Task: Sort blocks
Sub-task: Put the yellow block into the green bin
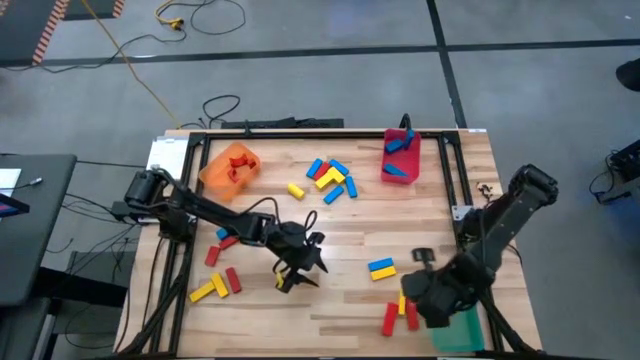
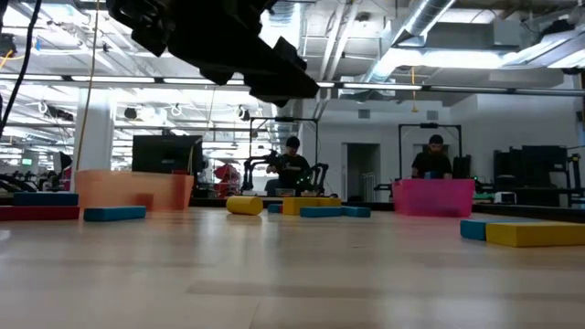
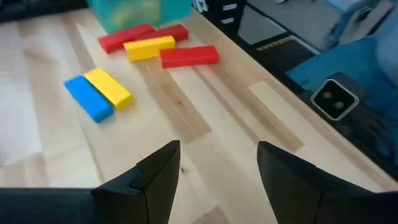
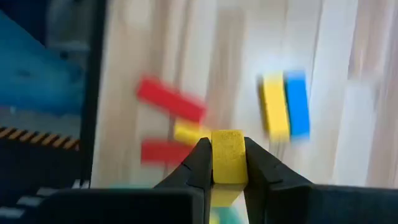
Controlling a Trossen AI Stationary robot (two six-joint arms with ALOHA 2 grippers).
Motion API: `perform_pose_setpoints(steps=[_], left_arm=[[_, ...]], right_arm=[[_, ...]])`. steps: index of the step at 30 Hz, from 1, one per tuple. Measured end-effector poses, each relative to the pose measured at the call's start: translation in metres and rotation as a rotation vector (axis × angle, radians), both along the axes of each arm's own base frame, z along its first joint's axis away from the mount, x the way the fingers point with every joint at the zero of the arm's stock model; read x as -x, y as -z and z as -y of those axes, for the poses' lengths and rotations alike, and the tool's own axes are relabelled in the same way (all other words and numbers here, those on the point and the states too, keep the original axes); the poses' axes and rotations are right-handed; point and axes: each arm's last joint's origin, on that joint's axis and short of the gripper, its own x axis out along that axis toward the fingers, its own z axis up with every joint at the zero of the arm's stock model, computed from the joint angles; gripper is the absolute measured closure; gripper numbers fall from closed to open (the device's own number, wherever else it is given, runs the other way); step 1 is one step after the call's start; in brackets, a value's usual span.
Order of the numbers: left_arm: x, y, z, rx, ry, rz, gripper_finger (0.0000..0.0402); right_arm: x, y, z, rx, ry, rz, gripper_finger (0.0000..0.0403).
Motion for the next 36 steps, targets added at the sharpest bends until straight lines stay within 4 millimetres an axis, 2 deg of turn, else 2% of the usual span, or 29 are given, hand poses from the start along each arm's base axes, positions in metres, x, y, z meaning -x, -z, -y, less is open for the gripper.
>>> perform_pose_setpoints(steps=[3, 10, 18, 26, 31, 36], left_arm=[[0.000, 0.000, 0.004, -0.009, -0.005, 0.009, 0.0193], [-0.002, 0.002, 0.010, -0.003, 0.006, 0.037, 0.0193], [-0.015, 0.037, 0.018, 0.007, 0.005, 0.008, 0.0193], [-0.008, 0.051, 0.014, -0.042, -0.076, -0.148, 0.0193], [0.005, 0.049, 0.009, -0.118, -0.142, -0.277, 0.0193], [0.024, 0.043, 0.005, -0.149, -0.179, -0.446, 0.0193]], right_arm=[[0.017, 0.003, -0.003, 0.005, 0.112, -0.105, 0.0334], [0.048, 0.003, -0.025, -0.051, 0.272, -0.144, 0.0334], [0.071, 0.012, -0.037, -0.076, 0.417, -0.178, 0.0334], [0.080, 0.036, -0.041, -0.094, 0.472, -0.185, 0.0332], [0.079, 0.051, -0.042, -0.131, 0.472, -0.174, 0.0328], [0.081, 0.056, -0.043, -0.151, 0.499, -0.177, 0.0327]])
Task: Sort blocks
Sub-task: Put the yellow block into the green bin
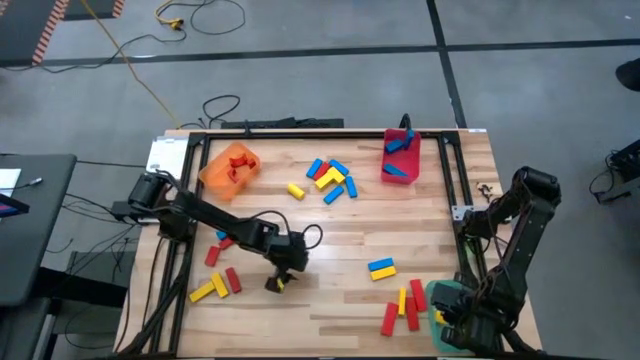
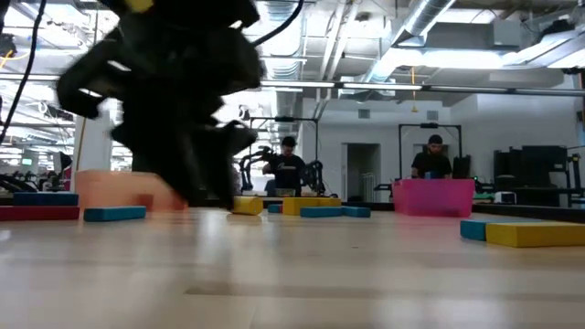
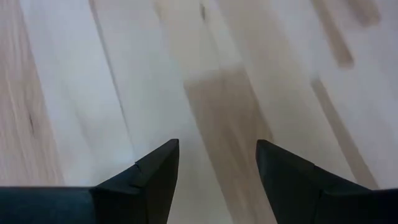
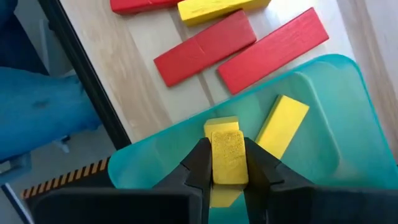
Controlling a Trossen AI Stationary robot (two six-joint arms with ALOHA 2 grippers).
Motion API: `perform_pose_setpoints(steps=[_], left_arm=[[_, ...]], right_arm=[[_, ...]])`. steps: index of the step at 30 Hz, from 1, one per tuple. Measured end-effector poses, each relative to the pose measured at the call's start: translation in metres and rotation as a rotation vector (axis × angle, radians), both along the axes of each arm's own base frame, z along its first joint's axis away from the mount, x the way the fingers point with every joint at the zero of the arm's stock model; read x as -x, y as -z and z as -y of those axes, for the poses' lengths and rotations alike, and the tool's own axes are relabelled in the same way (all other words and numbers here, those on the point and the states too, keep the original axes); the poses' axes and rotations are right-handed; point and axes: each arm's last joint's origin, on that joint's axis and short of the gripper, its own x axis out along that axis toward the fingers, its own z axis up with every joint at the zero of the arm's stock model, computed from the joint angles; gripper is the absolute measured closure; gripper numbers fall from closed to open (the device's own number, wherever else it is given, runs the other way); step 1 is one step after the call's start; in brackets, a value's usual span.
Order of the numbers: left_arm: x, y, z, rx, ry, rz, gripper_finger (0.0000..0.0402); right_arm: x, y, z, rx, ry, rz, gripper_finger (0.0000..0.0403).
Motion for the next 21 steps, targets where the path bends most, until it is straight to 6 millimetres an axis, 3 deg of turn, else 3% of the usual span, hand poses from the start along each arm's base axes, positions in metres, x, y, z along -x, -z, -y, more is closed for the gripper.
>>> perform_pose_setpoints(steps=[13, 21], left_arm=[[0.056, -0.028, 0.019, -0.106, -0.055, -0.261, 0.0193], [0.084, -0.044, 0.032, -0.147, -0.143, -0.303, 0.0193]], right_arm=[[0.002, 0.000, -0.004, -0.034, 0.020, 0.004, 0.0322], [0.002, 0.001, -0.001, -0.012, 0.026, -0.006, 0.0269]])
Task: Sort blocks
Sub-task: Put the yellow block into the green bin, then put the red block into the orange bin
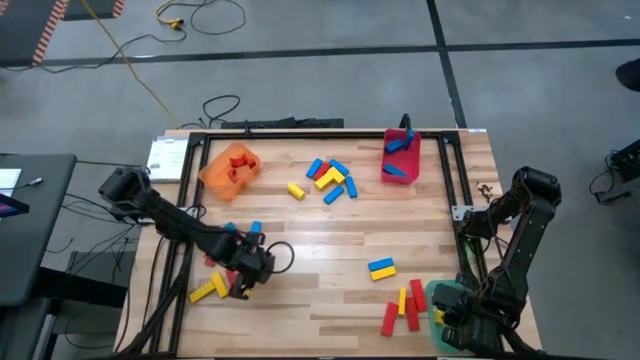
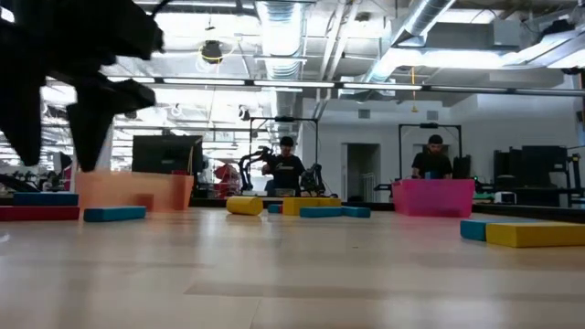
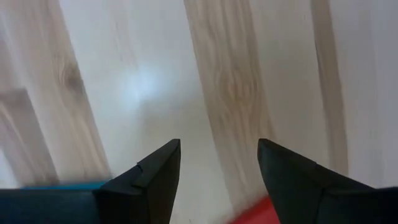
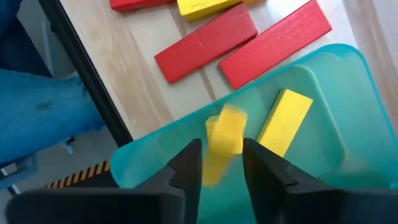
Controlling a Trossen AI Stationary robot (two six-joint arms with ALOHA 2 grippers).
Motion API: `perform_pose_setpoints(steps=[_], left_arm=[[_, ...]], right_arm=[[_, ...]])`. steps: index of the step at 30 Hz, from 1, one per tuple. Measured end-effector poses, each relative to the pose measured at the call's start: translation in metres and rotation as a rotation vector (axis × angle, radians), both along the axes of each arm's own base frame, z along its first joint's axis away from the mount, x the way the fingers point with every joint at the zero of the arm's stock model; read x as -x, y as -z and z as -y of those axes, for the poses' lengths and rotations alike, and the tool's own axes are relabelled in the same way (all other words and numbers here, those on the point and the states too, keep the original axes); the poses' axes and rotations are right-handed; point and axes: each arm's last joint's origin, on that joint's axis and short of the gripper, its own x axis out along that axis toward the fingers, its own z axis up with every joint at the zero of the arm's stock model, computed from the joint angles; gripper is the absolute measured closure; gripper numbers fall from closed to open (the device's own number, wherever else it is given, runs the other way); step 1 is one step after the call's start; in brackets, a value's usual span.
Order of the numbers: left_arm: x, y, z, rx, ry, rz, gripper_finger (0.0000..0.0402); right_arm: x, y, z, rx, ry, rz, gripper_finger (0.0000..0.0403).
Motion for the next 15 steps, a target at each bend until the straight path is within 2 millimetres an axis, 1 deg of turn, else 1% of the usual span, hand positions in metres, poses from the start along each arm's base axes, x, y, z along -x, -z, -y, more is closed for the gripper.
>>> perform_pose_setpoints(steps=[4, 8, 11, 15], left_arm=[[0.010, -0.004, 0.008, -0.014, -0.023, -0.004, 0.0193], [0.016, -0.007, 0.015, -0.021, -0.035, 0.010, 0.0193], [0.019, -0.009, 0.018, -0.028, -0.038, 0.024, 0.0193], [0.024, -0.008, 0.020, -0.097, -0.054, 0.032, 0.0193]], right_arm=[[0.000, 0.000, 0.001, 0.010, 0.001, -0.005, 0.0233], [0.001, 0.000, 0.003, 0.026, 0.001, -0.012, 0.0205], [0.001, 0.001, 0.004, 0.038, 0.000, -0.017, 0.0194], [0.001, 0.000, 0.008, 0.066, 0.006, -0.030, 0.0191]])
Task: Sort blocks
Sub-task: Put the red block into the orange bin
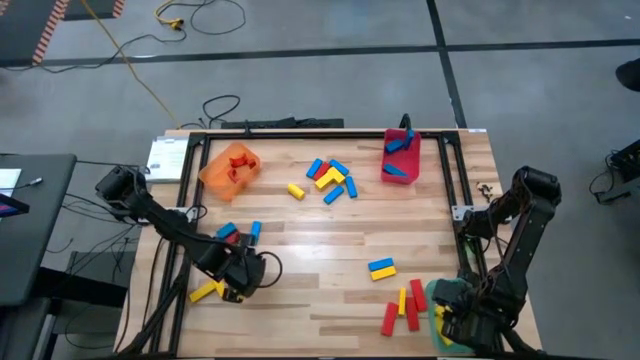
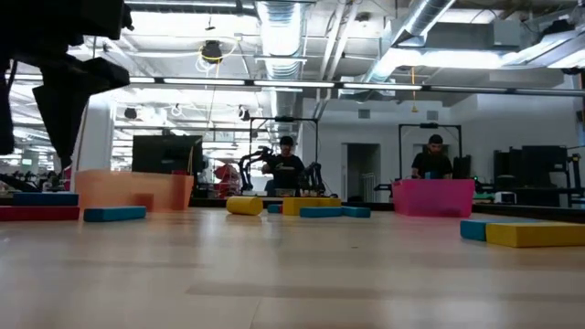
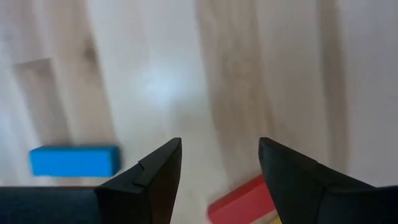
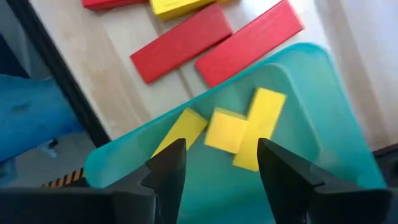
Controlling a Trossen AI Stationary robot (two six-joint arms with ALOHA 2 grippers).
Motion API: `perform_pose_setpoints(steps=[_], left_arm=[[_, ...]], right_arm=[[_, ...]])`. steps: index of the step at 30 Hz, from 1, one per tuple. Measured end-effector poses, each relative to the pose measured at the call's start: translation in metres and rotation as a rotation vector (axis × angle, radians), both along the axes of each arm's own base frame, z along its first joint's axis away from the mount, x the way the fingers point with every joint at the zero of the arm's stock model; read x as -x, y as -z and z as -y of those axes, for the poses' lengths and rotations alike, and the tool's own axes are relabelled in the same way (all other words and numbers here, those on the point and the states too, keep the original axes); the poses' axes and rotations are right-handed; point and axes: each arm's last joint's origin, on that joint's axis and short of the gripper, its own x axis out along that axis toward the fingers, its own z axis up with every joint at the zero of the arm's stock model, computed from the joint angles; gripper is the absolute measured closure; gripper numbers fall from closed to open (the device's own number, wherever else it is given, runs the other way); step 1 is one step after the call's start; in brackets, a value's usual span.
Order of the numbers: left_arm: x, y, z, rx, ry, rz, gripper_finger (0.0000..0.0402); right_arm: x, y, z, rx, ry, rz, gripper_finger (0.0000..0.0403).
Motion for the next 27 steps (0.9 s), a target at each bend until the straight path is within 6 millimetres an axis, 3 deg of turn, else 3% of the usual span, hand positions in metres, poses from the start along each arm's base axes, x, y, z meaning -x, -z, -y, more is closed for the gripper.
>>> perform_pose_setpoints(steps=[5, 13, 27], left_arm=[[0.007, 0.000, -0.001, -0.097, -0.033, -0.004, 0.0193], [0.021, -0.006, 0.001, -0.103, -0.098, -0.008, 0.0193], [0.045, -0.008, 0.027, -0.049, -0.144, 0.012, 0.0193]], right_arm=[[-0.005, -0.004, 0.008, 0.015, -0.006, -0.002, 0.0193], [-0.019, -0.015, 0.024, 0.009, -0.033, 0.032, 0.0193], [-0.043, -0.017, 0.043, 0.071, -0.160, 0.073, 0.0194]])
